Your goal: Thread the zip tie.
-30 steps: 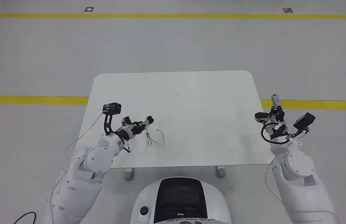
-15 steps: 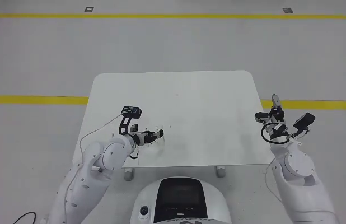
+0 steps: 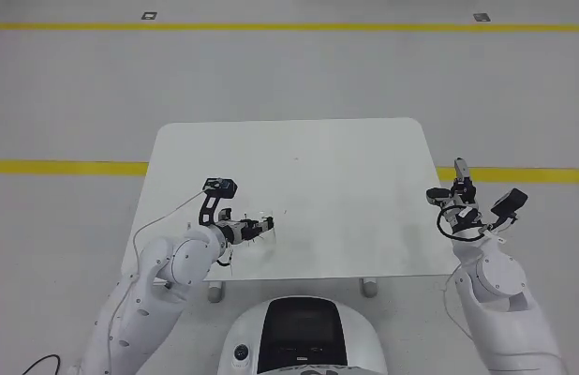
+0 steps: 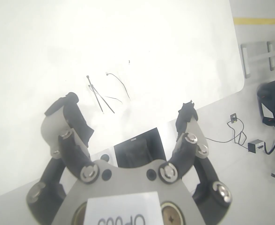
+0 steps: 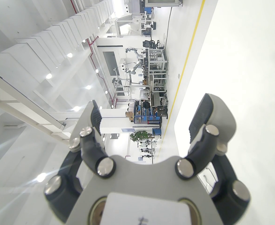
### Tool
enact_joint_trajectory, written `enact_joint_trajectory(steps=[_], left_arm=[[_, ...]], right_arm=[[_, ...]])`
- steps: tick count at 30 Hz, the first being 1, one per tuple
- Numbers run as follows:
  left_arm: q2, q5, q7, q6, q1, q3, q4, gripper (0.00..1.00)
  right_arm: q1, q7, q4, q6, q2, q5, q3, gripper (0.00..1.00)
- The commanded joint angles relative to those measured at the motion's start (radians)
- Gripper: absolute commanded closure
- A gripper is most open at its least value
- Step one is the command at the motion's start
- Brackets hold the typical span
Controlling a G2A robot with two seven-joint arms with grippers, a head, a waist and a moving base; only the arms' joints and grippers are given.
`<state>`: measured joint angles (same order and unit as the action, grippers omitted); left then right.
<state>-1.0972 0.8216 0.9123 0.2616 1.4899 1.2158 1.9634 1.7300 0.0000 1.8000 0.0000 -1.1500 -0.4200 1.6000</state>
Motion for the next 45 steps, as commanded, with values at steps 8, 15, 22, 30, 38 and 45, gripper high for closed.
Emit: enact_joint_trajectory(steps=[8, 15, 22, 30, 38, 45], left_arm=[[-0.004, 0.071, 0.082, 0.042, -0.076, -0.052, 0.018, 0.0], [-0.053, 0.19, 0.317, 0.078, -0.239, -0.143, -0.122, 0.0], [-0.124, 0.217, 0.382, 0.078, -0.302, -0.163, -0.244, 0.0], [-0.124, 0.217, 0.382, 0.078, -0.302, -0.163, -0.244, 0.0], [-0.159, 0.273, 0.347, 0.078, -0.298, -0.125, -0.346, 0.0], [-0.26, 0.427, 0.468, 0.078, -0.295, -0.091, -0.388, 0.0]], right_arm=[[0.0, 0.0, 0.0, 0.0, 0.0, 0.0, 0.0, 0.0], [0.0, 0.0, 0.0, 0.0, 0.0, 0.0, 0.0, 0.0], [0.0, 0.0, 0.0, 0.0, 0.0, 0.0, 0.0, 0.0], [0.0, 0.0, 0.0, 0.0, 0.0, 0.0, 0.0, 0.0], [0.0, 0.0, 0.0, 0.0, 0.0, 0.0, 0.0, 0.0], [0.0, 0.0, 0.0, 0.0, 0.0, 0.0, 0.0, 0.0]])
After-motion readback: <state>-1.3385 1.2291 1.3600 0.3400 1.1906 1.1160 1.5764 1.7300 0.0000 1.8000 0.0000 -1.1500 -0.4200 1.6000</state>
